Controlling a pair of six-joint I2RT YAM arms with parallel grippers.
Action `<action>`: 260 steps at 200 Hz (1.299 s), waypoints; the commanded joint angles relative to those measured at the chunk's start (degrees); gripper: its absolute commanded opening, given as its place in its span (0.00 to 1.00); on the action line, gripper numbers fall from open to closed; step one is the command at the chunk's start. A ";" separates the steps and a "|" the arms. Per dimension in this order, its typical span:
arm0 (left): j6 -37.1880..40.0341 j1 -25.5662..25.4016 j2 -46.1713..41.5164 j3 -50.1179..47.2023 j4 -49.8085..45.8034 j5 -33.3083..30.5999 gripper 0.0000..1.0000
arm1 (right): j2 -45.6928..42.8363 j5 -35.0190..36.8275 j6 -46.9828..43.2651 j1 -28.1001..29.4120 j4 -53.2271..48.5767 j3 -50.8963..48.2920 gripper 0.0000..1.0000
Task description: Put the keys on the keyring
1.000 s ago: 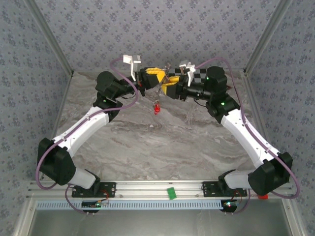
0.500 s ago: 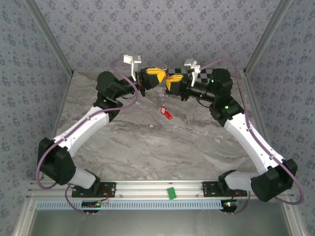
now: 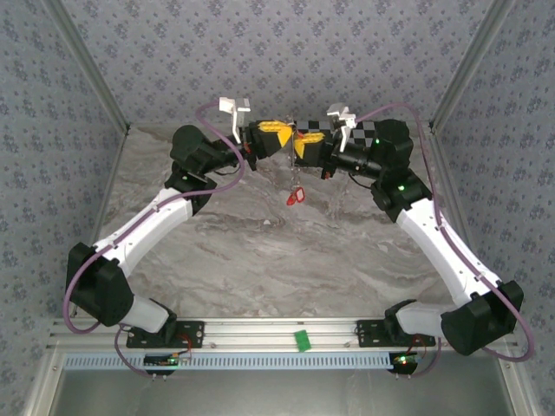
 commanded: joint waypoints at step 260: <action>22.10 -0.51 -1.57 3.60 -27.52 4.32 0.00 | -0.90 -0.86 -6.22 -3.60 -8.59 5.57 0.00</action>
